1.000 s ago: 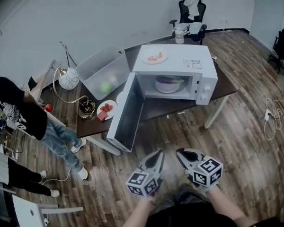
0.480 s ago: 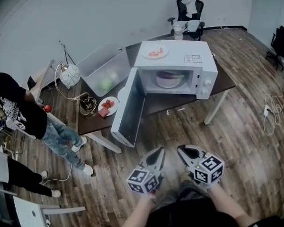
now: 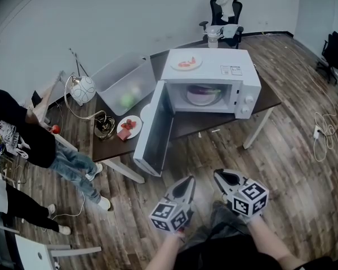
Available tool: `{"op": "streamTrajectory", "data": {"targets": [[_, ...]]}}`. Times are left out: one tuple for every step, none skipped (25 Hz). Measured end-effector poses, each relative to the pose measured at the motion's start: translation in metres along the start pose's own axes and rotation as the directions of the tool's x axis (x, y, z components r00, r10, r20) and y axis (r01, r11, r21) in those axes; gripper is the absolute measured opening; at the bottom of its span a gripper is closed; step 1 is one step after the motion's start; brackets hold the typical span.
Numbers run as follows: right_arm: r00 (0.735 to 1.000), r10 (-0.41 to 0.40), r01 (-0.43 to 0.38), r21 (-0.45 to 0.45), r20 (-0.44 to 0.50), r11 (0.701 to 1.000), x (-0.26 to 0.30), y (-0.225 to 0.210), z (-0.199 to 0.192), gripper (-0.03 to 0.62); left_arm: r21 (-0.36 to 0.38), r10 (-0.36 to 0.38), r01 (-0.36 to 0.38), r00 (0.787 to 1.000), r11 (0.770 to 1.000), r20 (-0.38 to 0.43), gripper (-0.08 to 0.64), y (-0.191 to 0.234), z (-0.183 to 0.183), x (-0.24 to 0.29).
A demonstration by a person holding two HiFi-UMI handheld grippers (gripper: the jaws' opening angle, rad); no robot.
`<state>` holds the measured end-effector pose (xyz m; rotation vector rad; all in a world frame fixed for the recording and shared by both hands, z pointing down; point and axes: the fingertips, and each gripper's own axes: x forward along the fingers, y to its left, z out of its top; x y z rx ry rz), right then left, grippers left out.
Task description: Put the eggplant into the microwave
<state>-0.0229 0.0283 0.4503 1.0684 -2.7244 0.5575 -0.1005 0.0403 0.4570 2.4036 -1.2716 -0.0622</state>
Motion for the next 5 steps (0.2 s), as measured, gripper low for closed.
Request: {"op": "streamTrajectory", "data": {"targets": [[1.000, -0.007, 0.007, 0.004, 0.006, 1.000, 0.003, -0.006, 0.003, -0.005, 0.001, 0.002, -0.002, 1.000, 1.000, -0.002, 0.002, 0.003, 0.000, 0.002], [1.000, -0.013, 0.013, 0.003, 0.012, 1.000, 0.006, -0.012, 0.007, -0.005, 0.001, 0.004, -0.004, 1.000, 1.000, -0.004, 0.002, 0.007, 0.000, 0.005], [1.000, -0.017, 0.017, 0.001, 0.018, 1.000, 0.010, -0.017, 0.011, -0.005, -0.001, 0.007, -0.007, 1.000, 1.000, -0.005, 0.002, 0.012, 0.000, 0.008], [0.999, -0.021, 0.021, -0.003, 0.024, 1.000, 0.014, -0.022, 0.015, -0.005, -0.002, 0.010, -0.010, 1.000, 1.000, -0.006, 0.002, 0.017, 0.001, 0.011], [0.999, -0.024, 0.025, -0.006, 0.030, 1.000, 0.018, -0.027, 0.019, -0.005, -0.004, 0.012, -0.012, 1.000, 1.000, -0.007, 0.002, 0.021, 0.001, 0.014]]}}
